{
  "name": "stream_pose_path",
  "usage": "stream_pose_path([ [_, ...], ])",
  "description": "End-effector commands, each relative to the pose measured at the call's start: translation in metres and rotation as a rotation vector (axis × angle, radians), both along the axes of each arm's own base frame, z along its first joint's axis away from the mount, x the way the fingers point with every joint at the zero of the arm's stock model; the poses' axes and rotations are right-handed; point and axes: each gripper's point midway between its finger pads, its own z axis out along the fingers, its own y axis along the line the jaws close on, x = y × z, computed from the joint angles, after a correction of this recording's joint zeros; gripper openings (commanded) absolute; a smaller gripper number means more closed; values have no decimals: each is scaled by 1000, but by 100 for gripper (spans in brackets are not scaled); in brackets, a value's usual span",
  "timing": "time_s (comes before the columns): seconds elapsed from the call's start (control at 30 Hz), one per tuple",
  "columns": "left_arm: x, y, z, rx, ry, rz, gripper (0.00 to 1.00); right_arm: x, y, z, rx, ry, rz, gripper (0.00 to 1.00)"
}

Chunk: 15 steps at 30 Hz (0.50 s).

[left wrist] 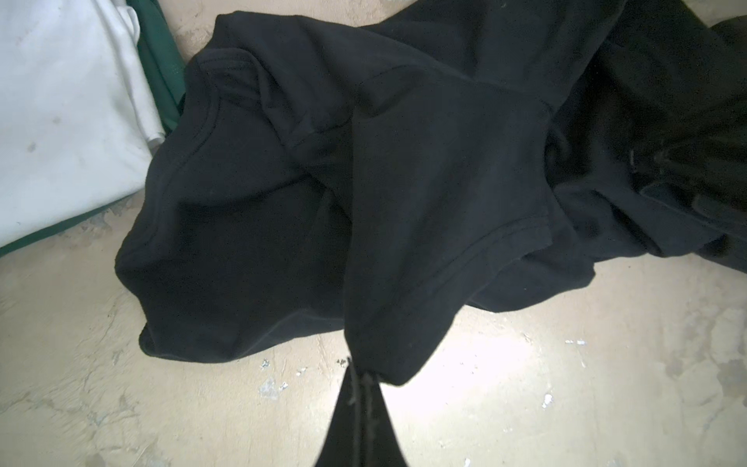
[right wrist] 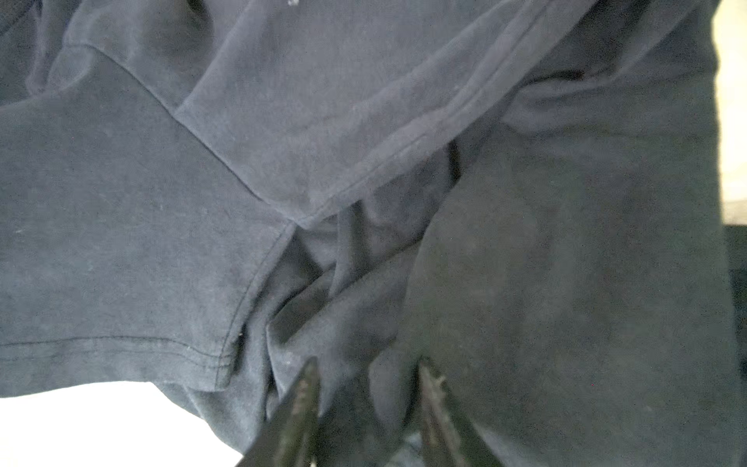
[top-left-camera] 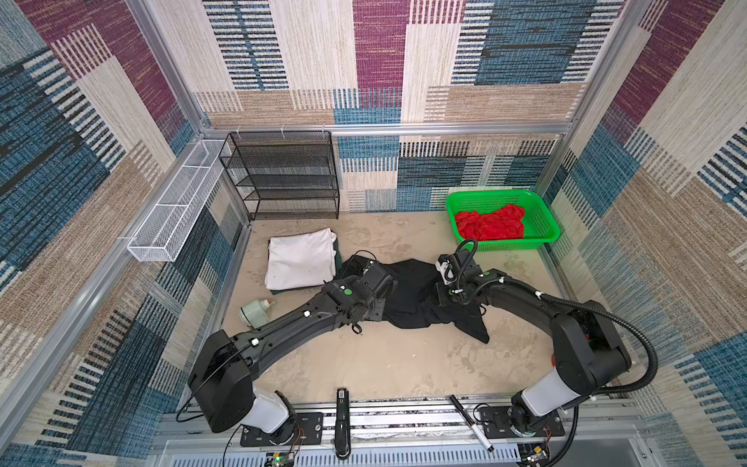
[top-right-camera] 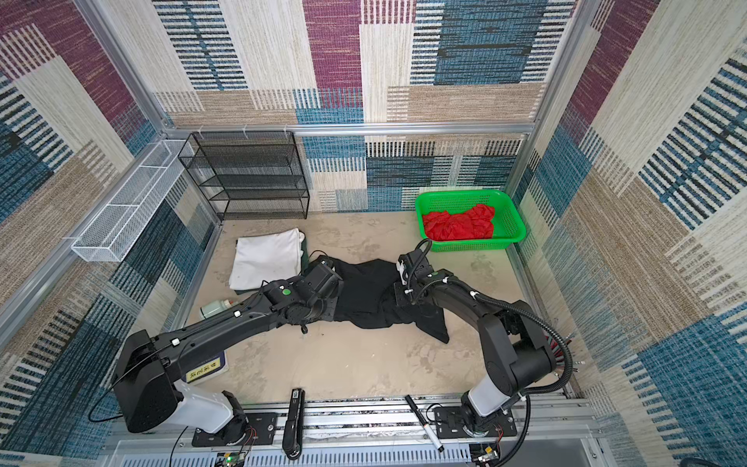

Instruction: Fold and stack the t-shirts

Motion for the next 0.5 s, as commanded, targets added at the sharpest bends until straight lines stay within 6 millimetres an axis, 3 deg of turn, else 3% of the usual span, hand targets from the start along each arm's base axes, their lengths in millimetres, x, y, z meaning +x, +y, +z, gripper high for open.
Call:
stream_pose_path([
  [0.0,0,0,0,-19,1,14,0,3,0,9,0,-21,-10,26],
  [0.1,1,1,7,-26,-19,18,0,3,0,23,12,-45,-3,0],
  [0.23,12,8,44,-32,-104,26,0,6,-8,68,-14,-119,-24,0],
  [0.37,30,28,112,-36,-273,56,0,7,-41,133,-129,-229,-100,0],
  [0.47,36,49,164,-57,-393,84,0,4,-67,160,-214,-260,-178,0],
])
